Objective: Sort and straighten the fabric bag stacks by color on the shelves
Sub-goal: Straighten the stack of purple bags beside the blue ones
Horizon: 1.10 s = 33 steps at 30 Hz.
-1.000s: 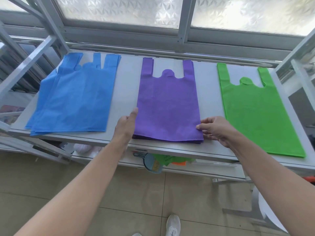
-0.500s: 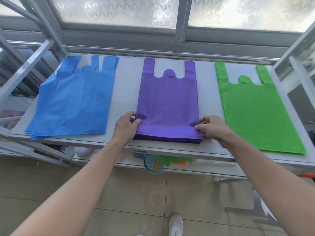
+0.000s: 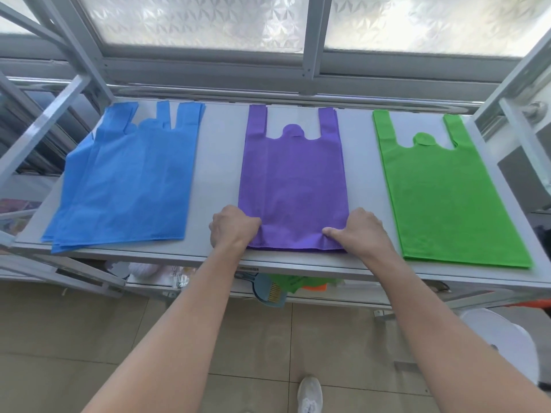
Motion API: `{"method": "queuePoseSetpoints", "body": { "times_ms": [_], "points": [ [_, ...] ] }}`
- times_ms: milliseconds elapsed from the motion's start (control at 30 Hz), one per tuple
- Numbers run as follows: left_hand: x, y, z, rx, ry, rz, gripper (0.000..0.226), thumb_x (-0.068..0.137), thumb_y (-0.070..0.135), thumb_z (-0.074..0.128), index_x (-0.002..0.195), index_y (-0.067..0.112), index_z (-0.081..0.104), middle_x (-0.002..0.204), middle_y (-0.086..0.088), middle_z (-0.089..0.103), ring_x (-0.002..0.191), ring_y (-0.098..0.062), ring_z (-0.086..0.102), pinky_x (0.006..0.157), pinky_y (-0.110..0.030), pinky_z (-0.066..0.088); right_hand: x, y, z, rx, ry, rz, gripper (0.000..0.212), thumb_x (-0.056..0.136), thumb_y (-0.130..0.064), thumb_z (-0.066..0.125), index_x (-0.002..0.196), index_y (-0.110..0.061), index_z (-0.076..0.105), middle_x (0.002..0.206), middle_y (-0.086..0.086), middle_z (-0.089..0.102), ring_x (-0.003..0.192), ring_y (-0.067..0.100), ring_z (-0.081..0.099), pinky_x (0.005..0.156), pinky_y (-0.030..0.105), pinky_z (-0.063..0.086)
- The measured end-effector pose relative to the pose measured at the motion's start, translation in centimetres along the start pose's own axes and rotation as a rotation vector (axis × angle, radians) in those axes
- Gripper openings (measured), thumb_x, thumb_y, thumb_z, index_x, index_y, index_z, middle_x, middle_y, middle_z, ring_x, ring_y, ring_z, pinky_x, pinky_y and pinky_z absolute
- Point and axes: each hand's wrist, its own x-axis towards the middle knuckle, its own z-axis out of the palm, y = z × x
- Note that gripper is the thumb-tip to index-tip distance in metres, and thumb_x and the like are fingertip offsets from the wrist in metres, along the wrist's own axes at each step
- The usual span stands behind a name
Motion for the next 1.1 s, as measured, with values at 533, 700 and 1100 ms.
{"method": "queuePoseSetpoints", "body": {
  "times_ms": [533,700,1100],
  "points": [
    [-5.0,-6.0,0.6,-0.281,-0.336,0.107,0.029,0.106,0.046,0.049,0.108,0.018,0.058,0.086,-0.003,0.067,0.048,-0.017,0.063,0.046,-0.024,0.045,-3.9,5.0,0.6,0.827,-0.372,0.140,0.025,0.095,-0.018,0.072,0.117,-0.016,0.061,0.107,0.007,0.077,0.074,0.020,0.072,0.057,0.027,0.054],
    [-1.6,-5.1,-1.0,-0.289,-0.239,0.174,0.025,0.095,0.042,0.064,0.103,0.018,0.066,0.097,-0.002,0.075,0.084,-0.022,0.074,0.080,-0.043,0.062,-3.8,4.5,0.0,0.673,-0.212,0.072,0.056,0.079,-0.040,0.074,0.127,-0.020,0.054,0.111,0.001,0.078,0.098,0.022,0.076,0.094,0.049,0.059],
    [7.8,2.6,-3.5,-0.528,-0.283,0.085,0.046,0.072,0.018,0.086,0.110,0.000,0.068,0.112,-0.017,0.073,0.095,-0.030,0.075,0.090,-0.045,0.063,7.3,0.9,-2.1,0.690,-0.020,0.105,0.111,0.052,-0.044,0.072,0.152,-0.008,0.041,0.133,0.012,0.063,0.118,0.027,0.065,0.105,0.052,0.053]
  ]
}}
